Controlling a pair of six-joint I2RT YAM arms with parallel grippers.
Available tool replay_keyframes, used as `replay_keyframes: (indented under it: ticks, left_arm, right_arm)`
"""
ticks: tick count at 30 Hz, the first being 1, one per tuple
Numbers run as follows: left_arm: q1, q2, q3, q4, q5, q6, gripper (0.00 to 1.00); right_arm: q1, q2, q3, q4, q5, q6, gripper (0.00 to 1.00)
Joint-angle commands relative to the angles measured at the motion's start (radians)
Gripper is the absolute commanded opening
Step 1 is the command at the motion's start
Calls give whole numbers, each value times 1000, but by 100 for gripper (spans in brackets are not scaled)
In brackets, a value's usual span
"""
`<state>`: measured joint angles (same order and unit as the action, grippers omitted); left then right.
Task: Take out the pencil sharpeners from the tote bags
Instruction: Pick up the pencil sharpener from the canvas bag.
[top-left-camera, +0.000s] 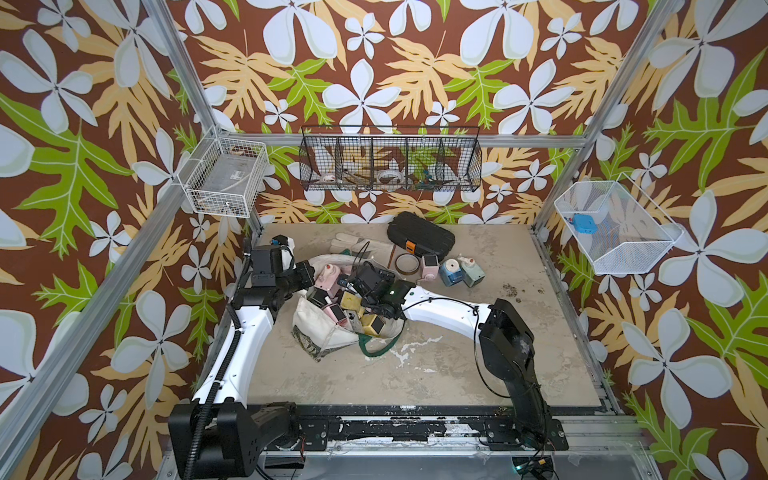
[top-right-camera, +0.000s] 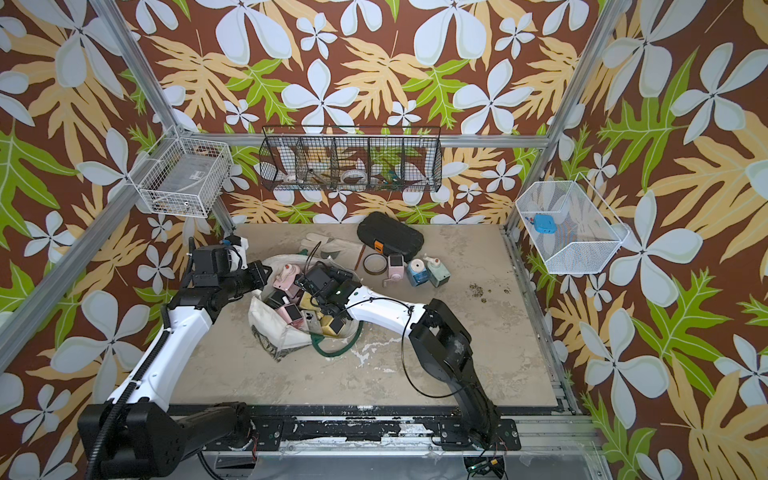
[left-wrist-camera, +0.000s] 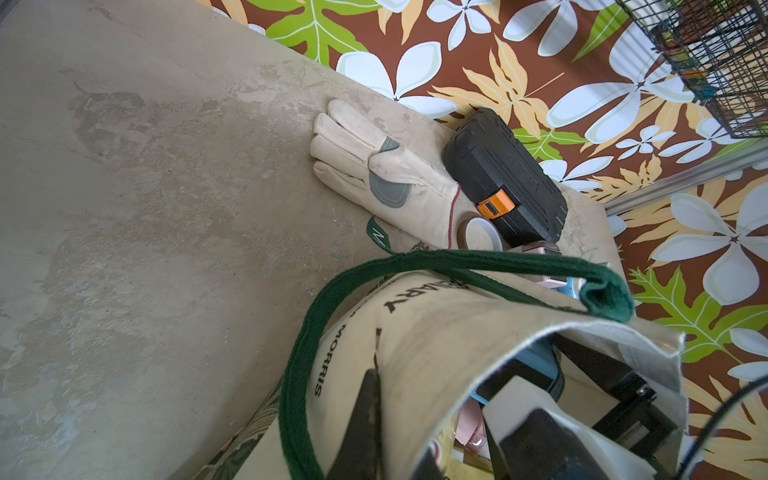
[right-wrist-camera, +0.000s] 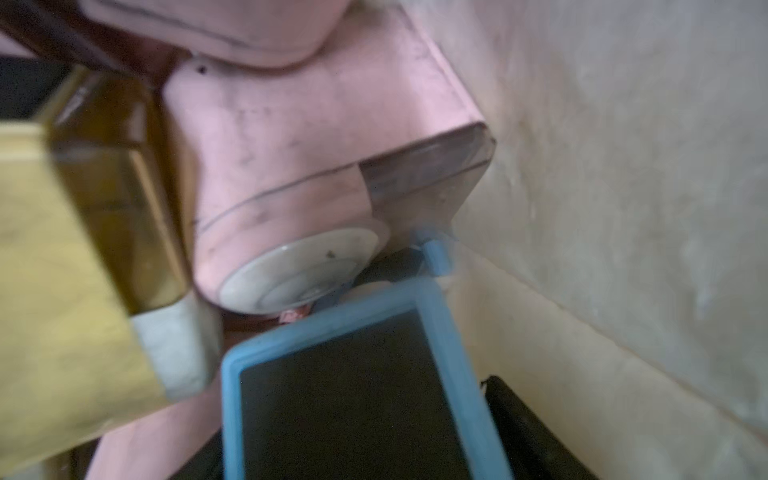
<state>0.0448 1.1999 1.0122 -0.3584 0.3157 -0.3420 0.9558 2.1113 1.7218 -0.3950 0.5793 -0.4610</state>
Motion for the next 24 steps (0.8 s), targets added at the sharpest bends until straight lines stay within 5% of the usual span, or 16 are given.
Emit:
replay_keyframes:
  ticks: [1,11,24]
  left_arm:
    - [2,-11,8,61,2,-5,0]
    - [1,-13,6,61,0,-5,0]
    - [1,-13,7,62,2,-5,0]
  right_arm:
    - [2,10,5,-34,65,8,69]
    - [30,-101,-32,17,-65,52,46]
    - [21,-272,-145,83,-328,169,39]
